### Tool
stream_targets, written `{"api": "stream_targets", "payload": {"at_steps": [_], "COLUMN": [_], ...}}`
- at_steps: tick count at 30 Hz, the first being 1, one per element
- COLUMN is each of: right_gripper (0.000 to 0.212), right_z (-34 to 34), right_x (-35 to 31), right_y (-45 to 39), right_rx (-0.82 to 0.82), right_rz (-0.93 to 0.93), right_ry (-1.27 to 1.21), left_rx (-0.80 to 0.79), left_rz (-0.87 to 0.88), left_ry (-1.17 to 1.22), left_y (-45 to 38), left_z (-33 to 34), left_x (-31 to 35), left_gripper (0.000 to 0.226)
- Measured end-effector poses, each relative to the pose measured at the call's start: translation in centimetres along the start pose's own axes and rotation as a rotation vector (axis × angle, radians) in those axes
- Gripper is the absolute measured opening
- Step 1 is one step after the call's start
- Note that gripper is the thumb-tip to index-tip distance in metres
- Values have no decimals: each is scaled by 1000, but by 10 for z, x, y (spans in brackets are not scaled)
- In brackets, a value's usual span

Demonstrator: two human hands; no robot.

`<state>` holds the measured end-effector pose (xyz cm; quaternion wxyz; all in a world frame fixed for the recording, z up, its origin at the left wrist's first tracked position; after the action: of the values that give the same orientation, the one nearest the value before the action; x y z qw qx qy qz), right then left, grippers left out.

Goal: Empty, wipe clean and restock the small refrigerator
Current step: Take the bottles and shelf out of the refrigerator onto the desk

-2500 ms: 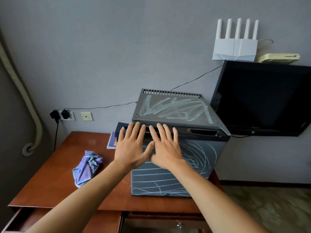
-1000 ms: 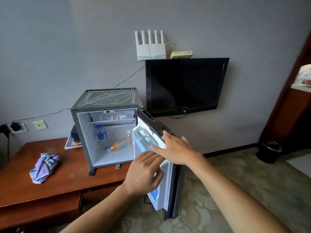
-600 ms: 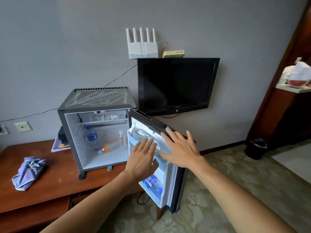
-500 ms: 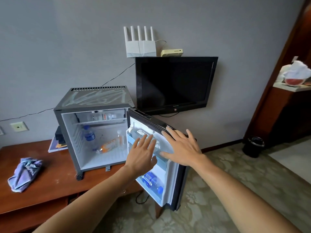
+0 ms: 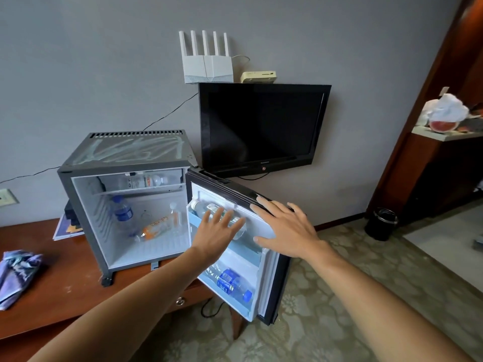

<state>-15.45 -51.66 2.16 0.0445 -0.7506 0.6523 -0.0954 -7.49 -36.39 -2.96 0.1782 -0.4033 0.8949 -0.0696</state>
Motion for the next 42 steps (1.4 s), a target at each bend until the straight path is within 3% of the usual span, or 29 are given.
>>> {"api": "stream_targets", "payload": {"at_steps": [6, 11, 17, 20, 24, 27, 30, 33, 35, 39, 42], "right_gripper": [81, 76, 74, 70, 59, 56, 46, 65, 75, 64, 53], "right_z": [-1, -4, -5, -6, 2, 23, 59, 85, 88, 85, 82], "right_x": [9, 15, 3, -32, -99, -153, -212, -275, -310, -366, -397], "right_y": [-1, -4, -14, -24, -39, -51, -61, -69, -80, -104, -121], "right_rx": [-18, -46, -55, 107, 295, 107, -286, -691, -836, -894, -777], "right_rz": [0, 4, -13, -119, -234, -125, 140, 282, 262, 250, 218], "right_ry": [-17, -60, -29, 34, -222, -749, -1322, -1790, -1984, -2136, -2069], "left_rx": [108, 285, 349, 326, 324, 368, 449, 513, 562, 581, 506], "left_rz": [102, 120, -90, -261, -516, -705, -738, -758, -709, -548, -758], "left_ry": [-51, 98, 202, 296, 415, 543, 587, 633, 608, 487, 629], "left_y": [4, 35, 93, 124, 174, 217, 252, 280, 294, 318, 338], "left_z": [-6, -40, -80, -82, -76, -71, -68, -56, -47, -18, 8], "left_x": [-1, -11, -46, -67, -89, -102, -108, -120, -127, -143, -172], "left_gripper": [92, 83, 86, 82, 82, 81, 88, 84, 73, 63, 75]}}
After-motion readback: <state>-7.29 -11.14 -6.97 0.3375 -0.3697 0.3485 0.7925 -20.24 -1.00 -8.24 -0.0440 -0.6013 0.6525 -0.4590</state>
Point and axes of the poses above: each hand's wrist, its own y-axis away from the middle knuckle, its own z-axis out of the palm, x = y × z, the point moved 6 cm from there along -y, towards the middle knuckle, and after that the axes turned 5 degrees about -z, right-handed, at the moved point
